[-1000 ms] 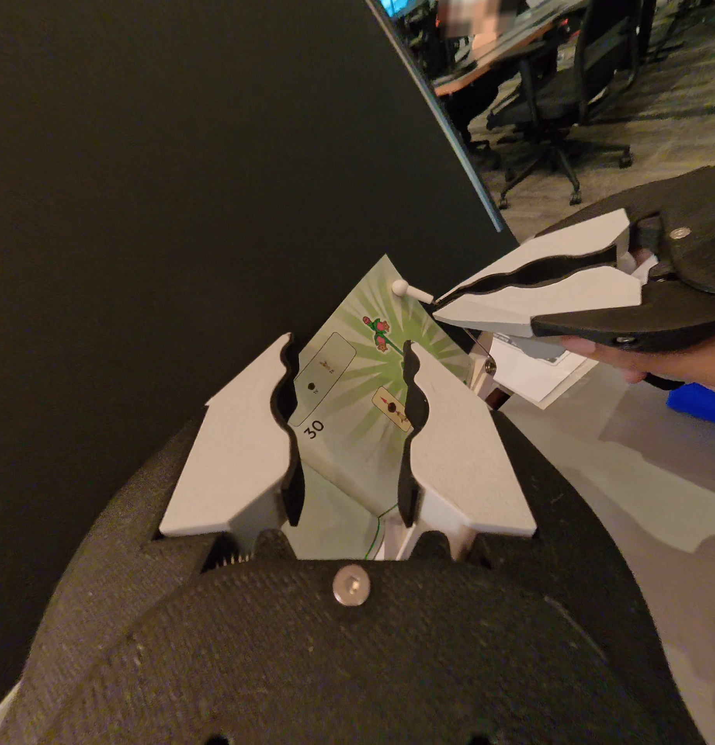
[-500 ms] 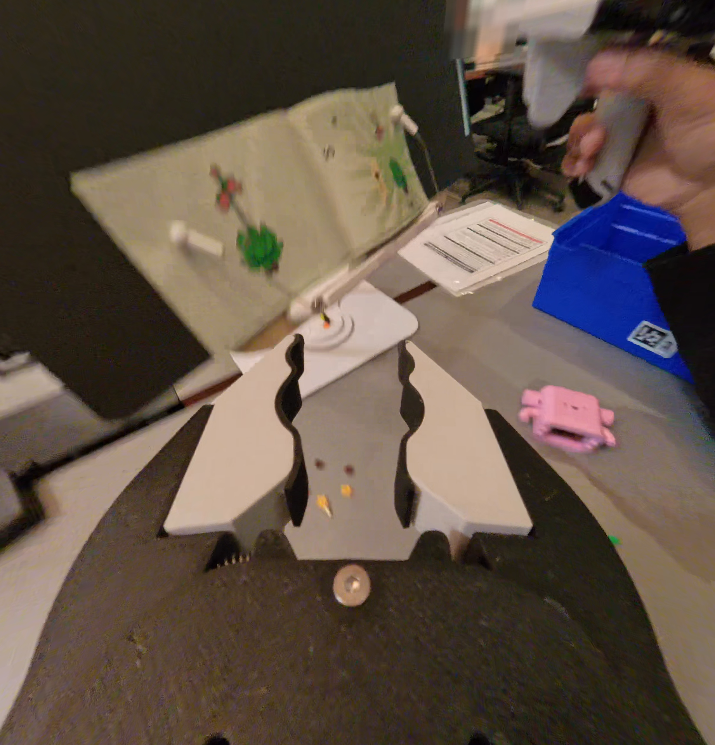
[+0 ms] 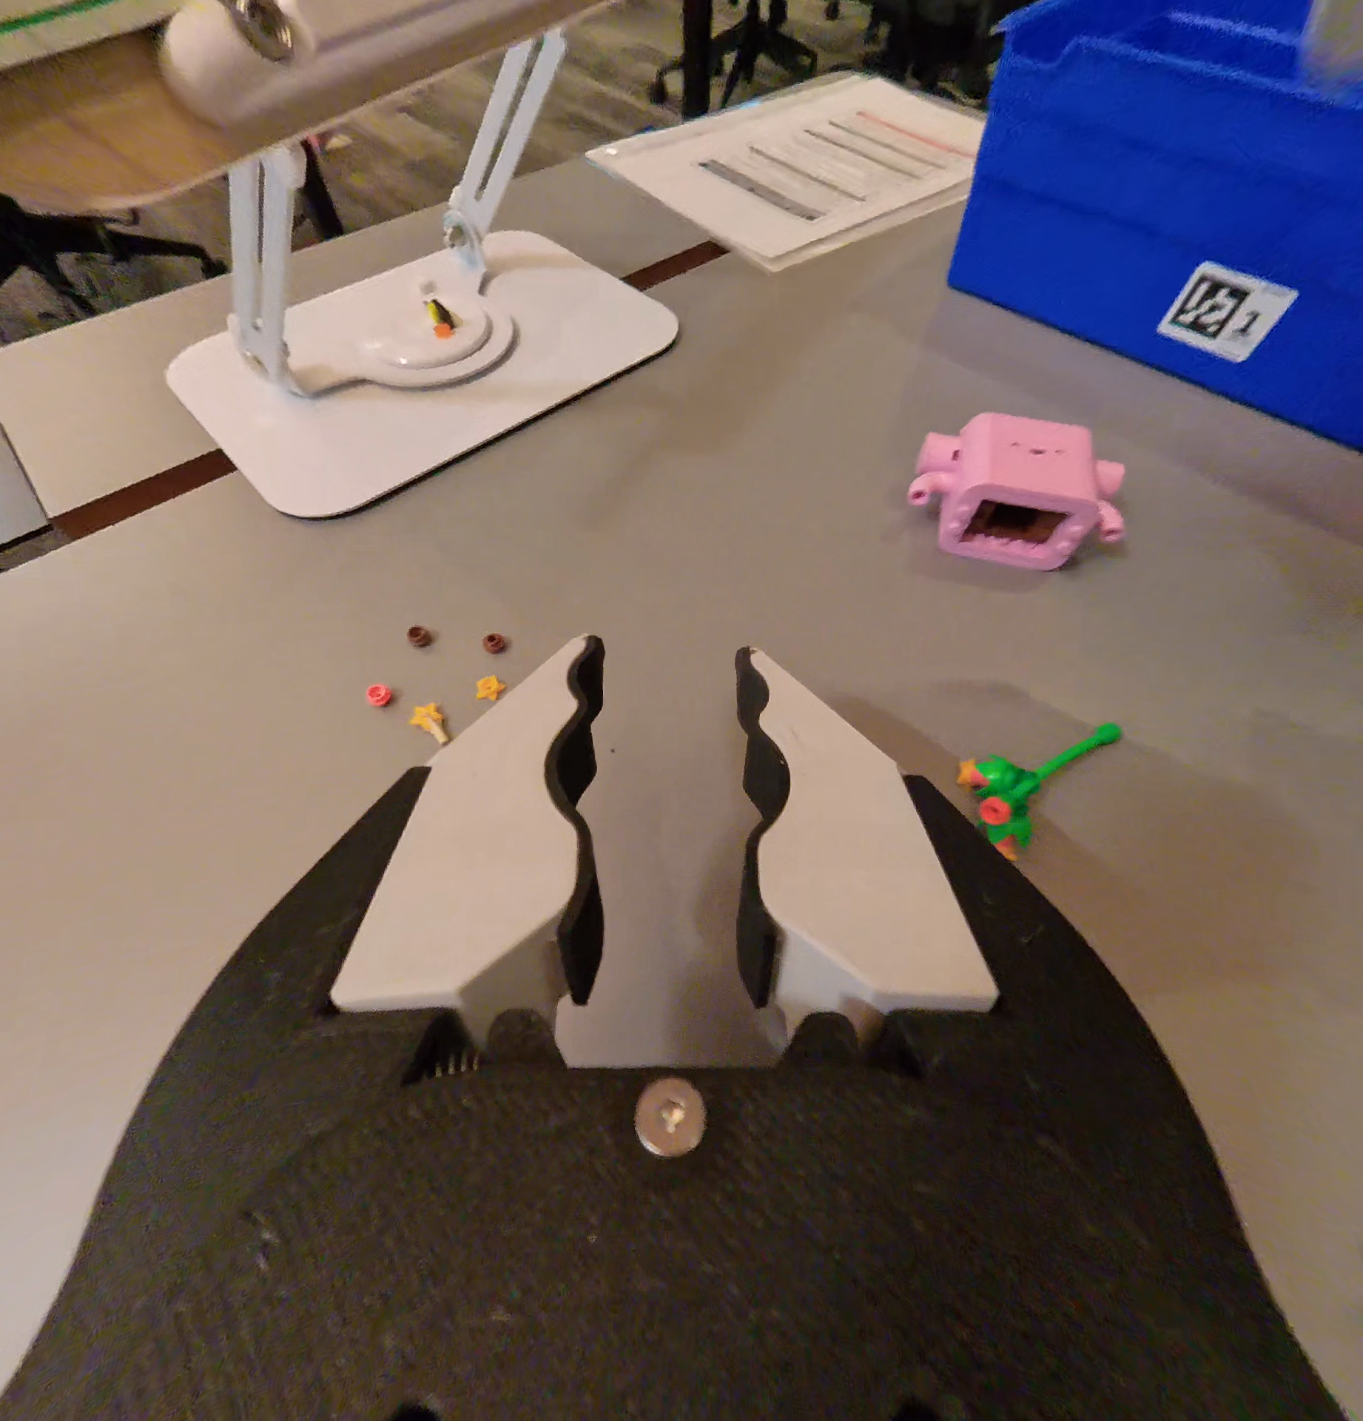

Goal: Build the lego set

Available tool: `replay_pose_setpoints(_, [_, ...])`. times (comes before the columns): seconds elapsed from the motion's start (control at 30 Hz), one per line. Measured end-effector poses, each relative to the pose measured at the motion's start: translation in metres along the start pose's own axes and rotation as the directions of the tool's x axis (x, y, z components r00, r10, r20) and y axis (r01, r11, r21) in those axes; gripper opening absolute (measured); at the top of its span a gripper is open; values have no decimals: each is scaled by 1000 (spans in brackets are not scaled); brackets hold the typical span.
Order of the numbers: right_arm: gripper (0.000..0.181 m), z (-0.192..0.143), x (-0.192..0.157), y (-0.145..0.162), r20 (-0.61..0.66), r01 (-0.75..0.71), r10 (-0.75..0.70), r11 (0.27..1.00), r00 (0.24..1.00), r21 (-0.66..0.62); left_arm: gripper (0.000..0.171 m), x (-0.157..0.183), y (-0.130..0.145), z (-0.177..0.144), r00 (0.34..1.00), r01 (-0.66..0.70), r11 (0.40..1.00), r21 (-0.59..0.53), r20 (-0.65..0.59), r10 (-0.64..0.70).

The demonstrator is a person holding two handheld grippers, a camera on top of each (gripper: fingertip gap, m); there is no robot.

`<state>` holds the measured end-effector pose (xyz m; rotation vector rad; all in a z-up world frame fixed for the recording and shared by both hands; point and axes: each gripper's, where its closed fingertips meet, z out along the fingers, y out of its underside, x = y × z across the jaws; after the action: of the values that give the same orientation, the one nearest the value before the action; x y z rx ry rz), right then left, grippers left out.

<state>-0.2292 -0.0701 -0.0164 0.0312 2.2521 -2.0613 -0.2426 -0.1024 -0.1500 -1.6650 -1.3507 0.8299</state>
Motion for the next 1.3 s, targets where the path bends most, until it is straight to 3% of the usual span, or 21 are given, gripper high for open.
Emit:
replay_pose_setpoints(0.07, [27, -14, 2, 32, -47, -24, 23, 1000, 999, -16, 32, 4, -5, -3, 999, 27, 999, 29, -29, -26])
replay_pose_setpoints(0.17, [22, -30, 0, 67, 11, -146, 146, 989, 989, -24, 30, 14, -7, -4, 990, 93, 995, 44, -108, -88])
replay_pose_setpoints(0.37, [13, -43, -4, 93, 119, -238, 256, 960, 959, -146, 29, 19, -7, -1, 987, 86, 995, 41, -139, -79])
replay_pose_setpoints(0.43, [11, -44, -20, 112, 184, -197, 255, 938, 949, -286, 28, 19, -3, 2, 987, 79, 997, 28, -142, -74])
replay_pose_setpoints(0.53, [17, -43, -23, 142, 163, -97, 184, 896, 969, -434, 28, 22, 1, 6, 980, 96, 995, 11, -174, -93])
replay_pose_setpoints(0.73, [20, -43, -21, 177, 129, -22, 121, 805, 984, -593, 29, 19, -3, 4, 970, 154, 988, 34, -196, -144])
replay_pose_setpoints(0.87, [1, -44, -21, 190, 134, 4, 105, 771, 985, -636, 31, 17, -3, 4, 960, 194, 981, 31, -213, -183])
replay_pose_setpoints(0.97, [1, -42, -23, 178, 152, -46, 165, 810, 974, -584, 40, 9, -5, 2, 958, 231, 971, 52, -189, -218])
replay_pose_setpoints(1.07, [0, -39, -22, 144, 176, -145, 242, 888, 954, -436, 49, -7, -11, -1, 952, 291, 951, 107, -135, -276])
replay_pose_setpoints(1.2, [1, -42, -17, 78, 214, -198, 212, 976, 953, -88, 46, -3, -22, -9, 915, 366, 919, 147, -234, -327])
replay_pose_setpoints(1.3, [0, -56, -29, 30, 237, -145, 95, 968, 967, 205, 44, 16, -33, -15, 878, 392, 904, 174, -363, -311])
